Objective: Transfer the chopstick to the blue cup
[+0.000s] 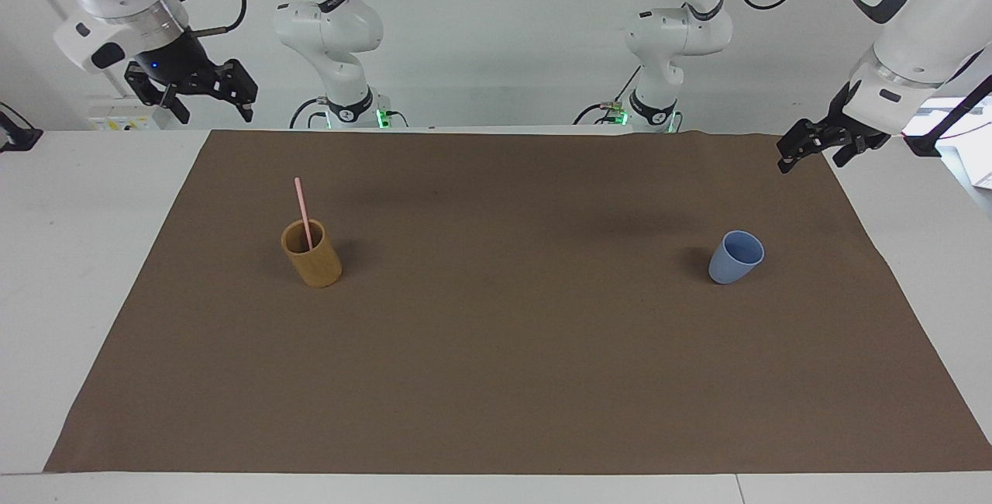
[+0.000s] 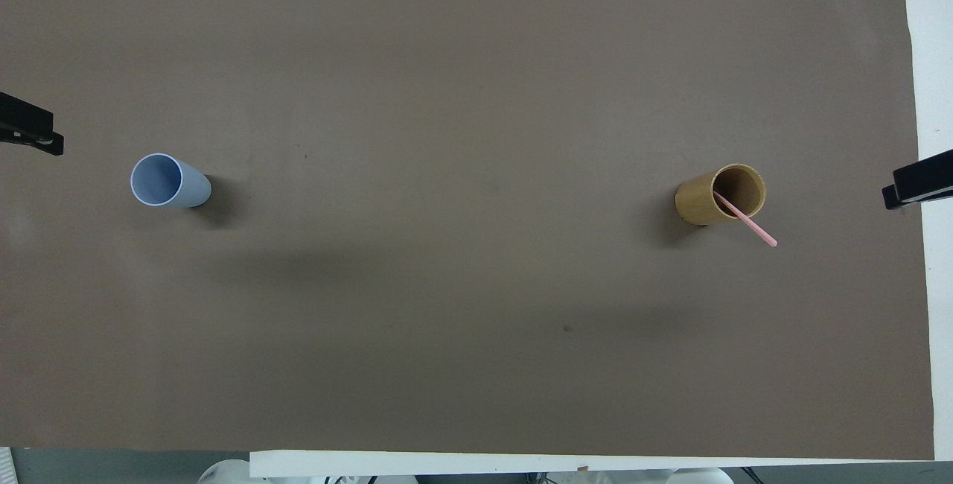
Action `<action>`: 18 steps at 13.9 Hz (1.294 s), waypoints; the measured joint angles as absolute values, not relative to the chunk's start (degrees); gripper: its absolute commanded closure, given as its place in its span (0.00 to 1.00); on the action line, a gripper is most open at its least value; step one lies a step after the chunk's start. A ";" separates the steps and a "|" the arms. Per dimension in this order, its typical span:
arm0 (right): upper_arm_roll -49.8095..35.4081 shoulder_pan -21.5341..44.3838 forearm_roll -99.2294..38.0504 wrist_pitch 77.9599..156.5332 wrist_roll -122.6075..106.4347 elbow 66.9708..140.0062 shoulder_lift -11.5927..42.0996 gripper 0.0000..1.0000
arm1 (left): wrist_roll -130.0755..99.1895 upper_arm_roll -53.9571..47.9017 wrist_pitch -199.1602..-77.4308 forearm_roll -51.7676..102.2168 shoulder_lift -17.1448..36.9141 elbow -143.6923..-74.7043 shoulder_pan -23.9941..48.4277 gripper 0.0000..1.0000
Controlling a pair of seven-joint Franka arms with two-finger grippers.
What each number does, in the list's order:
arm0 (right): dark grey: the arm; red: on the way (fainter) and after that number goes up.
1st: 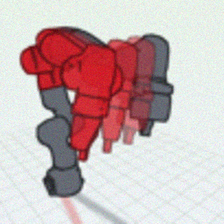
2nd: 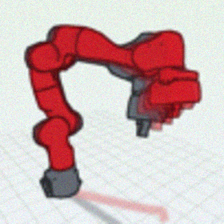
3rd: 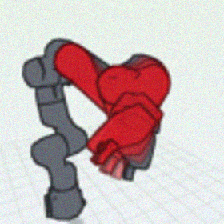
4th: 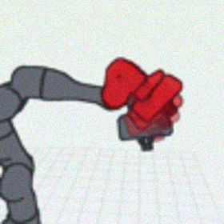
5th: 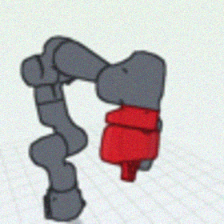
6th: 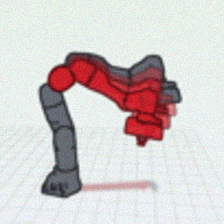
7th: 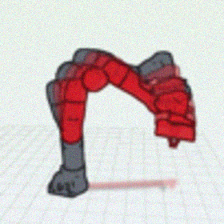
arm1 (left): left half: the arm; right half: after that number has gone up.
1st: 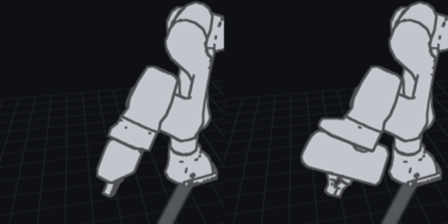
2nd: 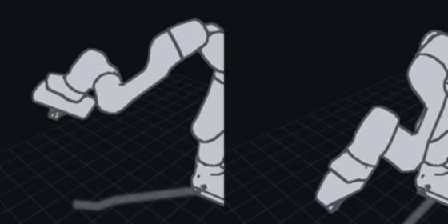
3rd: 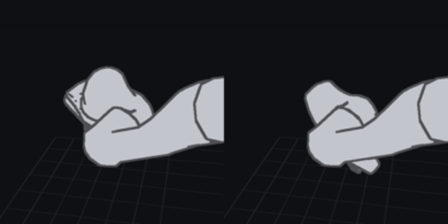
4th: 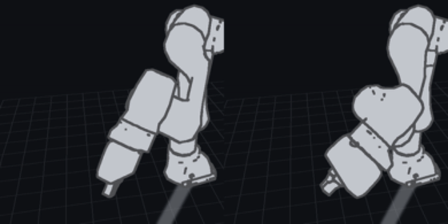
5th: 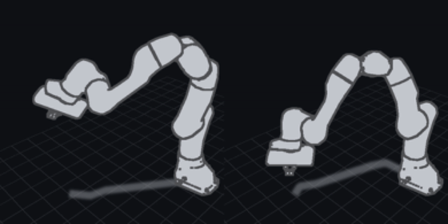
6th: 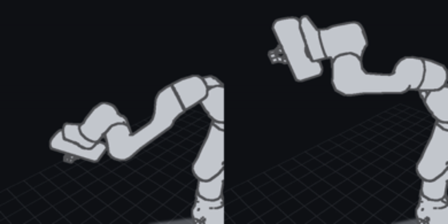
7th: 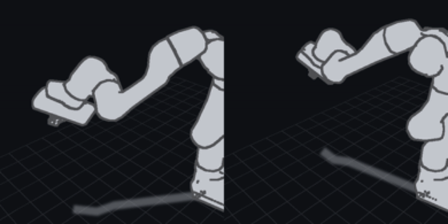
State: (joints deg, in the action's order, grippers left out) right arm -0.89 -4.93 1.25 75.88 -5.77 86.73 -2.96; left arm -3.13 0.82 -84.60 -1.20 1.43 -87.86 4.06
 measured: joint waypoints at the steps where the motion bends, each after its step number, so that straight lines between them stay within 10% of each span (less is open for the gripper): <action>1: -0.88 -4.94 1.25 75.88 -5.77 86.78 -2.98 0.00 | -3.12 0.82 -84.60 -1.20 1.43 -87.86 4.06 0.00; 18: -0.95 -4.85 1.22 75.58 -5.80 87.46 -3.32 0.00 | -2.88 0.88 -83.08 -1.19 -5.70 -88.18 4.09 0.00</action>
